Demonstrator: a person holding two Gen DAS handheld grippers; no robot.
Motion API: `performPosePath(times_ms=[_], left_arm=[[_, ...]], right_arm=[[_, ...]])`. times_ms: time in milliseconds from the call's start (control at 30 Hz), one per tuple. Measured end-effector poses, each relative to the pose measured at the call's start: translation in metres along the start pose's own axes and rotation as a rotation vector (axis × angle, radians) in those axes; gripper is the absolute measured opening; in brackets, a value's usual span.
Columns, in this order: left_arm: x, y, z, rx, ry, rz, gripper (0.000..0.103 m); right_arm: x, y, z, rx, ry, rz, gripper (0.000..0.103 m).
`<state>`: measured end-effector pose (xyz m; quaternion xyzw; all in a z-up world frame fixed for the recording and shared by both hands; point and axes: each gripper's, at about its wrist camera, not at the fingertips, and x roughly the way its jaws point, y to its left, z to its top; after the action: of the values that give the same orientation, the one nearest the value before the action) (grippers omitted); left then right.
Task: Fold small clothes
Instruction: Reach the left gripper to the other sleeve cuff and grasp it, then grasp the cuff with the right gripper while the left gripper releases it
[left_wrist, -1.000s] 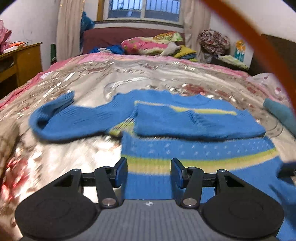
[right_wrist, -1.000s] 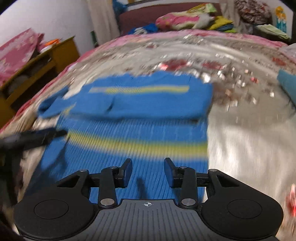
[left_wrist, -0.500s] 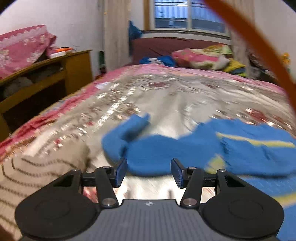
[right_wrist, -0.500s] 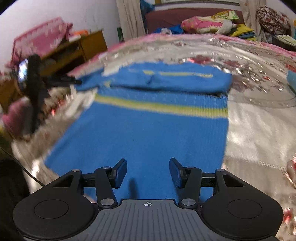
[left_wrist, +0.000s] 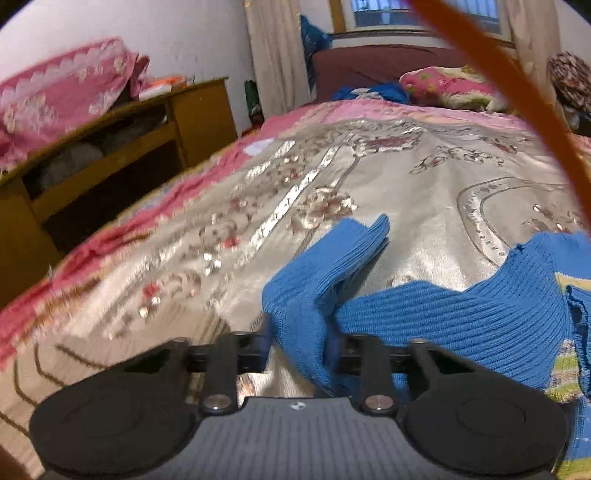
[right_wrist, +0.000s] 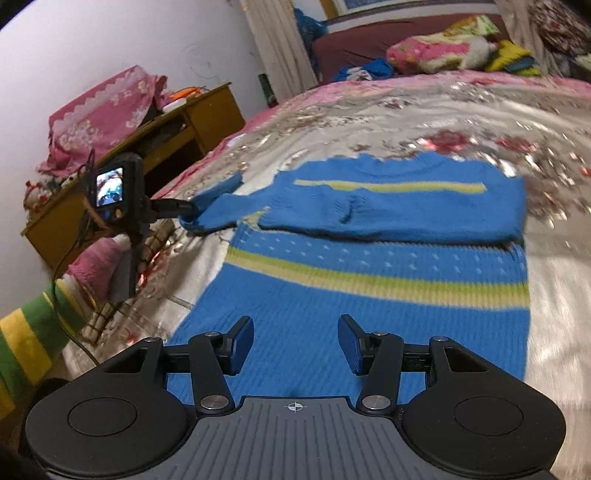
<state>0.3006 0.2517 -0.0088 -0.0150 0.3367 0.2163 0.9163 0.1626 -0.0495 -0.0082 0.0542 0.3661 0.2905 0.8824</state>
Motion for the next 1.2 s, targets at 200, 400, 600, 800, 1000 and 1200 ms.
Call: performPosePath(times_ms=[200, 400, 600, 800, 1000, 1200], left_arm=[[-0.017, 0.025, -0.015, -0.205, -0.016, -0.092, 0.017], [-0.026, 0.029, -0.031, -0.286, -0.025, -0.184, 0.017], [-0.025, 0.03, -0.034, -0.307, -0.026, -0.247, 0.017], [-0.019, 0.043, -0.037, -0.338, -0.012, -0.298, 0.017], [-0.018, 0.046, -0.041, -0.327, -0.012, -0.318, 0.017], [-0.017, 0.05, -0.042, -0.342, -0.007, -0.336, 0.017]], right_arm=[[0.033, 0.021, 0.038, -0.041, 0.015, 0.068, 0.05], [0.1, 0.053, 0.098, -0.006, 0.035, 0.156, 0.05], [0.197, 0.09, 0.149, 0.065, 0.081, 0.19, 0.051], [0.291, 0.104, 0.171, 0.123, 0.161, 0.145, 0.051], [0.334, 0.103, 0.178, 0.215, 0.2, 0.163, 0.051], [0.345, 0.112, 0.181, 0.194, 0.216, 0.167, 0.052]])
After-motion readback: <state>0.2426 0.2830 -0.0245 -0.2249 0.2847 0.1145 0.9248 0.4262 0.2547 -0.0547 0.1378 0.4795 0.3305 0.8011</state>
